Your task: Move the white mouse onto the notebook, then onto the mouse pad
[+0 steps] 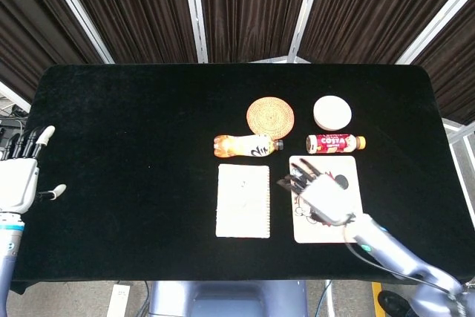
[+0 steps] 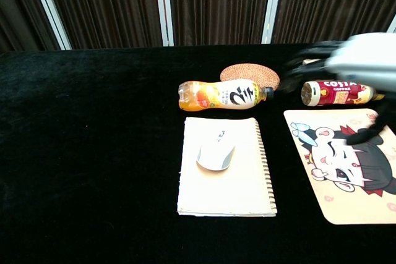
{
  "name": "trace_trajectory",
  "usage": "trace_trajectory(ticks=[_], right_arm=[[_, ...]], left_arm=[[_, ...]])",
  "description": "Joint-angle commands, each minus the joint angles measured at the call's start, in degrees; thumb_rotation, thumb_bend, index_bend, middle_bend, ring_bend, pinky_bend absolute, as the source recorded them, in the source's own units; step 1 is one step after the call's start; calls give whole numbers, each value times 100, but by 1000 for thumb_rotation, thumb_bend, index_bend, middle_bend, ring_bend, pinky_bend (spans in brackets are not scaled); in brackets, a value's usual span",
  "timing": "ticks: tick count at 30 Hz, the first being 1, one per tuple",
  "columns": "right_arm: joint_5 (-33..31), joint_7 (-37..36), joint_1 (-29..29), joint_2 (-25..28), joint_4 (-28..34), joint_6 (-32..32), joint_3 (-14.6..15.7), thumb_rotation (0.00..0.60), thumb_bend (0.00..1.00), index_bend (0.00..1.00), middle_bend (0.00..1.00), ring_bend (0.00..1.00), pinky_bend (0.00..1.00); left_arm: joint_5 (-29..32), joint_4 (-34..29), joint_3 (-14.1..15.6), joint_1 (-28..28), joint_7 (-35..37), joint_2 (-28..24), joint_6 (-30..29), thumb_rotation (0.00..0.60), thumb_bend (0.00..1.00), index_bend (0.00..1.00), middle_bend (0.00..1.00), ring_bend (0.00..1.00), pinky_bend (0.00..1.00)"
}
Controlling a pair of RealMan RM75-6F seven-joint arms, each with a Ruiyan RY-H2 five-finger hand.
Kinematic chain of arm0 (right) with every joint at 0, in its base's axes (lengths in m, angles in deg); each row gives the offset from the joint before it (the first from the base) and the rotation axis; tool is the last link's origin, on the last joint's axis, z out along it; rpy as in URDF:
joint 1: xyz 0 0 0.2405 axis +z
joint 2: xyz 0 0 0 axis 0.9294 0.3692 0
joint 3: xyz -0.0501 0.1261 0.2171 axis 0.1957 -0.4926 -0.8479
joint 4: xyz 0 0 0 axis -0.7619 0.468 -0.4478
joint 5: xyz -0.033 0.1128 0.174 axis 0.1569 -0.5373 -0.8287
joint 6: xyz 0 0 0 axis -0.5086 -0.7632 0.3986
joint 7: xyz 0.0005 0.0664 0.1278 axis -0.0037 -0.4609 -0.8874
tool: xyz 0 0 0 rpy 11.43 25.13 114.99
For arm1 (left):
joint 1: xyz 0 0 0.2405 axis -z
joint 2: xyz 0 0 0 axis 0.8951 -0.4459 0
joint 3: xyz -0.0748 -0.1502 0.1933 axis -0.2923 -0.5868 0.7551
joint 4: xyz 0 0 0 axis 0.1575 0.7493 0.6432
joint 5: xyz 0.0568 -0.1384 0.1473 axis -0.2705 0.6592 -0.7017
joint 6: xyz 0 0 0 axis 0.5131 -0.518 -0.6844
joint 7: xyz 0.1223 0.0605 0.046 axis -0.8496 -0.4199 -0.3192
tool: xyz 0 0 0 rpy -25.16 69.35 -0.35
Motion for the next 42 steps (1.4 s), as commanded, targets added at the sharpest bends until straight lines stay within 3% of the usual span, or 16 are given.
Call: trace_trajectory(ticks=[1, 11, 23, 42], right_arm=[[213, 168, 510, -393, -209, -403, -102, 600, 40, 169, 240, 87, 84], [371, 706, 1271, -1188, -890, -876, -105, 600, 59, 189, 247, 89, 95], [472, 697, 1790, -2070, -1890, -774, -14, 600, 60, 190, 267, 89, 104], [503, 704, 2082, -2622, -2773, -666, 345, 600, 57, 190, 267, 89, 115]], left_arm=[[2, 8, -33, -16, 34, 2, 1, 600, 0, 0, 0, 0, 0], [68, 66, -100, -45, 145, -21, 156, 600, 0, 0, 0, 0, 0], [84, 64, -134, -57, 111, 17, 242, 600, 0, 0, 0, 0, 0], [111, 128, -172, -33, 137, 61, 404, 600, 0, 0, 0, 0, 0]])
